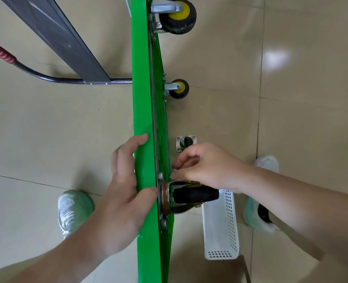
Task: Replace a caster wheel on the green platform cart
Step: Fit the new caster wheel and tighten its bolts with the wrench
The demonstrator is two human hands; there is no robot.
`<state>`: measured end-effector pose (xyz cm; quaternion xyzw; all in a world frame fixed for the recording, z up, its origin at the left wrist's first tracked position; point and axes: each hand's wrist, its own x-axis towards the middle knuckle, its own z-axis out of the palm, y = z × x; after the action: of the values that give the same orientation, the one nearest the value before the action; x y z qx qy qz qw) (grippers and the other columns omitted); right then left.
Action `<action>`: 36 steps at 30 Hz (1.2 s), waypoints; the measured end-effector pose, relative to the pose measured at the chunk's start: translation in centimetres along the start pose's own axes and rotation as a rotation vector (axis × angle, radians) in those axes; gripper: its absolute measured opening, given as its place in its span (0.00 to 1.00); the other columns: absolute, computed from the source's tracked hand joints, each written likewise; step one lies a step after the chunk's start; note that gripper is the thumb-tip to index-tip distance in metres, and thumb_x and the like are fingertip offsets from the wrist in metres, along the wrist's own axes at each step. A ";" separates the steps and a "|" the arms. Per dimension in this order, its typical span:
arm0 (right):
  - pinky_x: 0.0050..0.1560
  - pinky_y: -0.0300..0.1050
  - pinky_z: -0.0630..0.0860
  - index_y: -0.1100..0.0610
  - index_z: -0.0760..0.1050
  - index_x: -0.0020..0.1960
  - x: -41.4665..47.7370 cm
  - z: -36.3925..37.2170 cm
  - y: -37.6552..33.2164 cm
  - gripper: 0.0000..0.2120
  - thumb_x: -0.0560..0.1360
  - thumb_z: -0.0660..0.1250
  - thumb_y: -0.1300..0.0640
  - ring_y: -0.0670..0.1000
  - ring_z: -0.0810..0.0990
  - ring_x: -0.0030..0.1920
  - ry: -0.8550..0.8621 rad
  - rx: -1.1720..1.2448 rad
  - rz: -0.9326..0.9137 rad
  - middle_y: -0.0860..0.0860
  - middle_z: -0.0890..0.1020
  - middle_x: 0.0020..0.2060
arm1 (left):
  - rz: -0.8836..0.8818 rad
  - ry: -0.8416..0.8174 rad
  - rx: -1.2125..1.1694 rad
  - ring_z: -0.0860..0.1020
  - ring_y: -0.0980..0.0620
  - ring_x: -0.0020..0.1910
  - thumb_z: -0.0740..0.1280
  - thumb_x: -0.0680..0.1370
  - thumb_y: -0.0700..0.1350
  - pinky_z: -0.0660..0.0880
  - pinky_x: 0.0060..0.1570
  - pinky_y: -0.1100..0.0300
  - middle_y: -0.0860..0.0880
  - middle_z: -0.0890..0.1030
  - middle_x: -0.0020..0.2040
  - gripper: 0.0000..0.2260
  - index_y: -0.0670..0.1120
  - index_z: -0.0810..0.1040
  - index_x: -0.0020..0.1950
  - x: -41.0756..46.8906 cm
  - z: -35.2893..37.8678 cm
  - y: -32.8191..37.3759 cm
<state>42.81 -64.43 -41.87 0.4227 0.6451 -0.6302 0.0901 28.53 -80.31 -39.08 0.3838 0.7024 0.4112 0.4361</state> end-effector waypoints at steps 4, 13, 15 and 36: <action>0.47 0.40 0.78 0.50 0.85 0.44 1.2 0.7 0.0 0.08 0.67 0.81 0.53 0.45 0.84 0.41 -0.010 0.041 0.028 0.45 0.85 0.36 | -0.019 0.010 -0.008 0.79 0.44 0.52 0.61 0.70 0.40 0.79 0.49 0.43 0.43 0.71 0.67 0.36 0.74 0.60 0.69 0.0 0.3 0.2; 0.45 0.46 0.79 0.53 0.84 0.42 2.6 1.7 -0.4 0.08 0.66 0.82 0.58 0.51 0.83 0.40 -0.114 0.137 0.194 0.53 0.85 0.39 | -0.060 -0.048 -0.027 0.78 0.40 0.47 0.62 0.70 0.39 0.78 0.46 0.34 0.42 0.72 0.65 0.37 0.75 0.60 0.69 0.2 -0.4 0.3; 0.46 0.47 0.79 0.53 0.85 0.42 2.6 1.6 -0.4 0.08 0.66 0.82 0.57 0.52 0.83 0.40 -0.120 0.145 0.200 0.55 0.86 0.40 | -0.064 -0.053 -0.036 0.78 0.41 0.46 0.62 0.69 0.39 0.78 0.46 0.35 0.41 0.72 0.65 0.37 0.76 0.60 0.68 0.3 -0.4 0.3; 0.52 0.48 0.81 0.51 0.84 0.37 3.0 1.8 0.3 0.06 0.70 0.78 0.59 0.59 0.86 0.49 -0.105 0.131 0.188 0.55 0.87 0.41 | -0.081 -0.056 -0.147 0.77 0.34 0.47 0.62 0.67 0.37 0.75 0.44 0.32 0.40 0.71 0.67 0.39 0.75 0.64 0.67 0.5 -0.2 0.2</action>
<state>40.34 -64.78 -44.40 0.4527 0.5544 -0.6810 0.1548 28.25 -79.78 -38.98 0.3335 0.6728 0.4327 0.4988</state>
